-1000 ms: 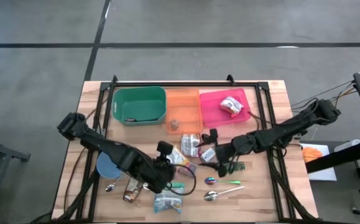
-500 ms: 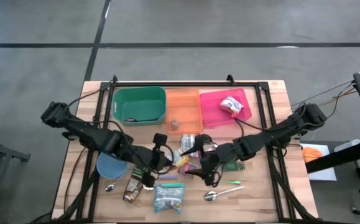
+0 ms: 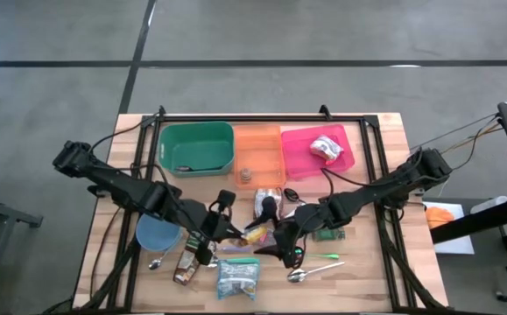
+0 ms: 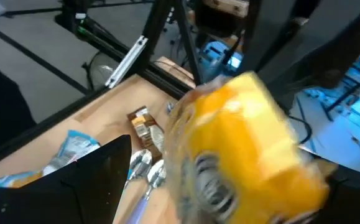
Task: Pick & Place Food Item
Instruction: Put the yellow noodle pack into the pink bin
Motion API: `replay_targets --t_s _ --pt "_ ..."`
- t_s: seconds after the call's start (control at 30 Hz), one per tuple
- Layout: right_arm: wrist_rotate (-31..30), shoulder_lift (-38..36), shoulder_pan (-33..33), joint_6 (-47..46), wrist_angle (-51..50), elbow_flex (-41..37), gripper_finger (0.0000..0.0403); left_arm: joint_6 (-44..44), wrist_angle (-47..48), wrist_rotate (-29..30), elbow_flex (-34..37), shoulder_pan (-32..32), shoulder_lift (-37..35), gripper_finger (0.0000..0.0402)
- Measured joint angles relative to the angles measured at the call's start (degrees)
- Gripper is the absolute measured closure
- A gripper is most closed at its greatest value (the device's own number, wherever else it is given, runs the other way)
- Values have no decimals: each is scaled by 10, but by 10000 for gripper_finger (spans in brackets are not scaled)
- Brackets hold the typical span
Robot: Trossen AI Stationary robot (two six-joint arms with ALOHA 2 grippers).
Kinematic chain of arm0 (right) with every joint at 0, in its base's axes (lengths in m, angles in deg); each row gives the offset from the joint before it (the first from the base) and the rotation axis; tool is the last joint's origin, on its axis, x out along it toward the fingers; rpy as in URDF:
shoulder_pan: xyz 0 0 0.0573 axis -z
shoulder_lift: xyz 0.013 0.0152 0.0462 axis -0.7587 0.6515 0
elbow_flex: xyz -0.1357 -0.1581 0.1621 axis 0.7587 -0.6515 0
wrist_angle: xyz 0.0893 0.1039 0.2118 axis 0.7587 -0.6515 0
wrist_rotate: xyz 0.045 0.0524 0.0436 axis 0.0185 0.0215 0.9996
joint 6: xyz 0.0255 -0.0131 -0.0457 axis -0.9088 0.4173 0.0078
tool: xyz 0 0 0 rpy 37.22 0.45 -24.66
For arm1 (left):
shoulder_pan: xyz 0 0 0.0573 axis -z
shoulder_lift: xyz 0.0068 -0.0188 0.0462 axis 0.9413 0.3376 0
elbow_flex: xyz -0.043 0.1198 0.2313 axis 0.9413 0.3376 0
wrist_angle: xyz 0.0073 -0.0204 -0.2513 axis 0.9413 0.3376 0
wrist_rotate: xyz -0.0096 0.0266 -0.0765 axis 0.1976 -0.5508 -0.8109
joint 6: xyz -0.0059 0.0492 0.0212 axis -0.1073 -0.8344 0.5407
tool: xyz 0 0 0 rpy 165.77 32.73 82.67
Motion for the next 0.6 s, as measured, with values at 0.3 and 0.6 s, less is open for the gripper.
replay_targets --t_s 0.3,0.6 --pt "13 9 0 7 9 5 138 -8 -7 -11 -2 0 0 401" --pt "14 8 3 13 13 6 289 -17 -17 -23 -2 0 0 401"
